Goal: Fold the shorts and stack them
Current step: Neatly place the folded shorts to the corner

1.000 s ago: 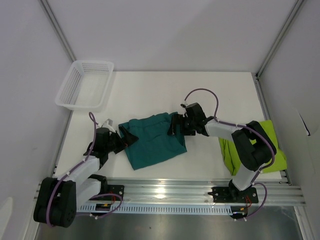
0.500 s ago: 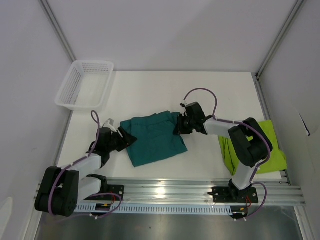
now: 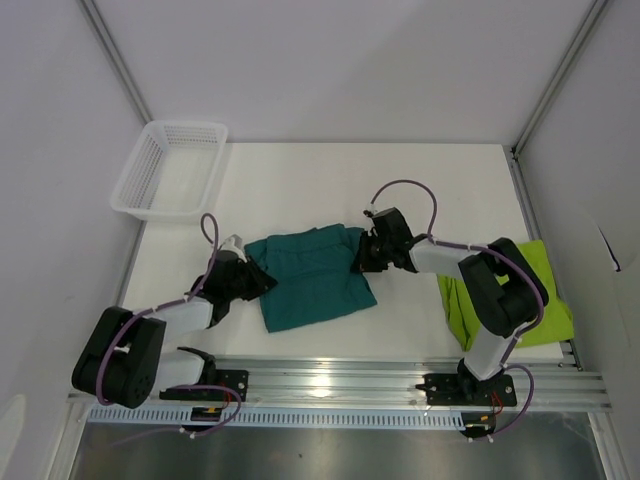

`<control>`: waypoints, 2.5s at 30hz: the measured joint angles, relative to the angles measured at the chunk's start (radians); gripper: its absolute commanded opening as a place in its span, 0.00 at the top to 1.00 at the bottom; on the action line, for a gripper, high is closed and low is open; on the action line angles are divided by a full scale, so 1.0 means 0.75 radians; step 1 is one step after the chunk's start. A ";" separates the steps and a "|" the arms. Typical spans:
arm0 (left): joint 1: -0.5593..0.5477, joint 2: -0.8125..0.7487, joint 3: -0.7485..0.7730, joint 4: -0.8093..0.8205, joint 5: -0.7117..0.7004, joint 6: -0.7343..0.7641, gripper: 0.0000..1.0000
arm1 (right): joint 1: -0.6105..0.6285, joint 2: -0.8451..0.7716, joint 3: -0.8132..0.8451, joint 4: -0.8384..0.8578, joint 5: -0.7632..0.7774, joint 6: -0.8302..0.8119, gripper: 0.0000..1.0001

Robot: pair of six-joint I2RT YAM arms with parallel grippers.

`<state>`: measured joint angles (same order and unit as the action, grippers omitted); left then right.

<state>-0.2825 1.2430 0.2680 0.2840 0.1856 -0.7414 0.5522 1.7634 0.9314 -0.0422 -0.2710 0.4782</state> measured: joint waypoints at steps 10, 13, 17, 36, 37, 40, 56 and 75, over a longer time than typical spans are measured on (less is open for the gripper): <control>-0.057 0.100 0.134 0.015 0.007 0.028 0.15 | -0.007 -0.170 -0.131 -0.017 0.000 0.035 0.06; -0.060 0.074 0.132 0.002 -0.003 0.035 0.10 | -0.043 -0.176 -0.132 -0.024 -0.008 0.034 0.04; -0.060 0.065 0.131 -0.009 -0.009 0.037 0.10 | -0.083 -0.177 -0.132 -0.030 -0.011 0.034 0.04; -0.065 0.178 0.126 0.038 0.001 0.055 0.83 | -0.102 -0.078 -0.154 0.076 -0.147 0.071 0.74; -0.070 0.193 0.136 0.043 0.002 0.054 0.85 | -0.089 -0.072 -0.144 0.064 -0.143 0.067 0.77; -0.093 0.246 0.175 0.059 0.003 0.045 1.00 | -0.061 -0.062 -0.112 0.031 -0.122 0.057 0.99; -0.533 0.269 0.367 -0.094 -0.191 -0.099 1.00 | -0.239 -0.452 -0.016 -0.535 0.199 0.003 1.00; -1.186 0.872 1.294 -0.152 -0.551 -0.245 1.00 | -1.155 -0.856 0.014 -0.967 0.406 -0.106 1.00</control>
<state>-1.1717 1.8969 1.2385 0.1699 -0.2276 -0.9249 -0.3141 1.1217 0.9421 -0.7677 0.0334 0.3985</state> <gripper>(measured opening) 0.020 0.018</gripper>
